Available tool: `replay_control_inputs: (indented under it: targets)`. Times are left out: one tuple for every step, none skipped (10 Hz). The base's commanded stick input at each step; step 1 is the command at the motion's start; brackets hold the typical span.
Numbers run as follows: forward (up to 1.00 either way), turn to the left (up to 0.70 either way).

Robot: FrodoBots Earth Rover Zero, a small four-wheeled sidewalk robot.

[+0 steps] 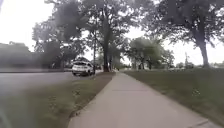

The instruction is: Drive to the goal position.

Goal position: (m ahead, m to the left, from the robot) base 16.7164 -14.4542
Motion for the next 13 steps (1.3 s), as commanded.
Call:
replay_control_inputs:
  targets:
    - [1.0,0.0]
    - [1.0,-0.22]
    - [1.0,-0.4]
    - [1.0,-0.4]
    - [1.0,-0.4]
    - [1.0,0.02]
    - [1.0,0.02]
    - [1.0,0.02]
    - [1.0,0.02]
    - [1.0,0.02]
    - [1.0,0.02]
    - [1.0,0.02]
    - [1.0,0.02]
